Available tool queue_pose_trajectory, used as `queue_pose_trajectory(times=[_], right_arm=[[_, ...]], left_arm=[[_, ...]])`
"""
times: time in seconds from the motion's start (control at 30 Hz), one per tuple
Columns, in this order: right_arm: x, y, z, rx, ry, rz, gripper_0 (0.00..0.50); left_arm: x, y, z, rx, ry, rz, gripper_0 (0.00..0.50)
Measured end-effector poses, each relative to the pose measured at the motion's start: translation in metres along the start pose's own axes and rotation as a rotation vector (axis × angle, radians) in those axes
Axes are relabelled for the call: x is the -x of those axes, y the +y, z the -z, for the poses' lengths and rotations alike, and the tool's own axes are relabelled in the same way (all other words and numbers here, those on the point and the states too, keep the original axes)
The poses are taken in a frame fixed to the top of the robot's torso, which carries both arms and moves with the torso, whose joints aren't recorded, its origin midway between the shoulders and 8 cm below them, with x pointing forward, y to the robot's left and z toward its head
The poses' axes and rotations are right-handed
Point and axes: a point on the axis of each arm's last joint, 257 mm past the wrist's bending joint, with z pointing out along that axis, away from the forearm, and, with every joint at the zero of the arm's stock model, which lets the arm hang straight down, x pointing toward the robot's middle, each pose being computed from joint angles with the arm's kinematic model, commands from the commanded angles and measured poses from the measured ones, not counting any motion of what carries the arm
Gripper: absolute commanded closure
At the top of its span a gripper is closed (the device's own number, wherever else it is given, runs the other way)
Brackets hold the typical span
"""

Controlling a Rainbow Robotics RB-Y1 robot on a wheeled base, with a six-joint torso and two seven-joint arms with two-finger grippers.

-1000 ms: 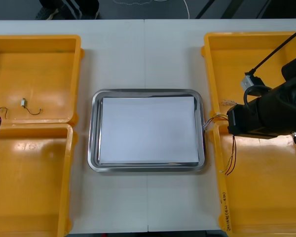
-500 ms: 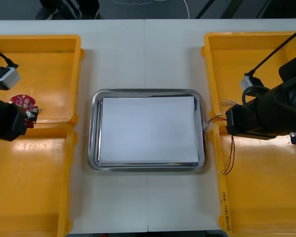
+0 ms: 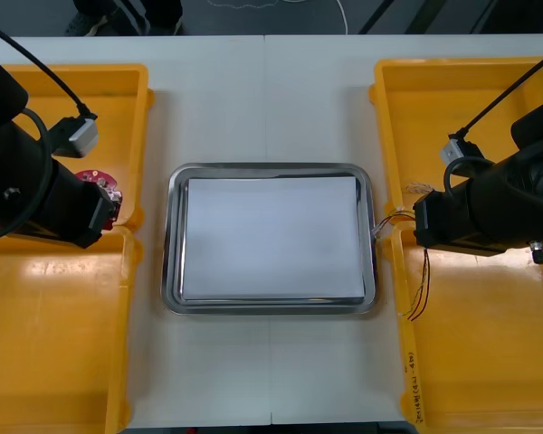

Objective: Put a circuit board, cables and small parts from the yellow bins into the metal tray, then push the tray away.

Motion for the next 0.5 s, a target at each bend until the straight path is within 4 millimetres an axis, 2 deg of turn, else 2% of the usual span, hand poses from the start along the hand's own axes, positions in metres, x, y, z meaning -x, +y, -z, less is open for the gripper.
queue_pose_trajectory(times=[0.2, 0.5], right_arm=[[0.000, 0.000, 0.000, 0.000, 0.000, 0.000, 0.500], [0.000, 0.000, 0.000, 0.000, 0.000, 0.000, 0.500]], left_arm=[[0.007, -0.011, -0.008, -0.005, -0.021, -0.007, 0.496], [0.017, -0.040, -0.029, -0.024, -0.055, 0.042, 0.495]])
